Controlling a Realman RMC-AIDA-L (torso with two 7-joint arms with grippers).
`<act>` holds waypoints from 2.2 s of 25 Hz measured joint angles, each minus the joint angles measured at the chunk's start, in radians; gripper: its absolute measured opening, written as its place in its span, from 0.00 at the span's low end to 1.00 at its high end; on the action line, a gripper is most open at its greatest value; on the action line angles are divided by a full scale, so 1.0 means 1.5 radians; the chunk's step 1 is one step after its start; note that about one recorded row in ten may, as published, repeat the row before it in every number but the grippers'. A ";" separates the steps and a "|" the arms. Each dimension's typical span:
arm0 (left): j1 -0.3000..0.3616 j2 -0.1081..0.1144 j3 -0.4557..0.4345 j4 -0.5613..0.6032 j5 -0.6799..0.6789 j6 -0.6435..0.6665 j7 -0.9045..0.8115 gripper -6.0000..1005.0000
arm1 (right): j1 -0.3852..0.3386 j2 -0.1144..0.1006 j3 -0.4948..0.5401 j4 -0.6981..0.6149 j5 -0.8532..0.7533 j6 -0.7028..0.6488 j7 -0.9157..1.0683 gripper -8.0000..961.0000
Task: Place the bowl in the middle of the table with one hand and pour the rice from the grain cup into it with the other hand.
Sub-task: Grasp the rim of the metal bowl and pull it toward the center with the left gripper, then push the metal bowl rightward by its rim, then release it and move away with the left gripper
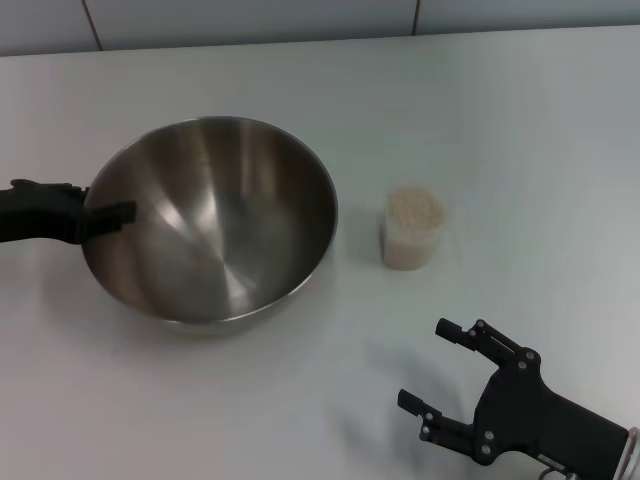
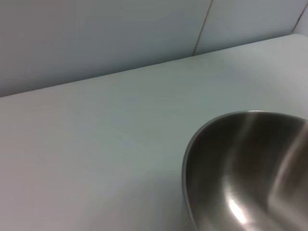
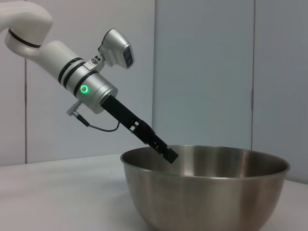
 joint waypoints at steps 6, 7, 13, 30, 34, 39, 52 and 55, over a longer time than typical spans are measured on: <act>-0.008 0.000 0.004 0.003 0.006 0.001 -0.009 0.35 | 0.000 0.000 0.000 0.000 0.000 0.000 0.000 0.87; -0.008 0.000 0.004 0.003 0.006 0.001 -0.009 0.32 | 0.000 0.000 0.000 0.000 0.000 0.000 0.000 0.87; -0.024 0.002 0.004 -0.003 0.022 0.009 -0.014 0.17 | 0.001 0.000 0.000 0.001 0.000 0.000 0.000 0.87; -0.159 0.026 -0.113 -0.153 0.067 0.095 -0.078 0.05 | 0.003 0.000 0.000 0.003 0.000 0.000 0.000 0.87; -0.187 0.034 -0.113 -0.186 0.063 0.097 -0.074 0.05 | 0.003 0.000 0.000 0.002 0.000 0.000 0.000 0.87; -0.199 0.021 -0.109 -0.188 0.066 0.068 -0.059 0.05 | 0.003 0.000 0.000 0.002 0.000 0.000 0.000 0.87; -0.199 0.014 -0.110 -0.203 0.068 0.011 -0.041 0.05 | 0.003 0.000 0.000 0.001 0.000 0.000 0.000 0.87; -0.198 0.013 -0.110 -0.203 0.067 0.008 -0.039 0.05 | 0.003 0.000 0.000 0.001 0.000 0.000 0.000 0.87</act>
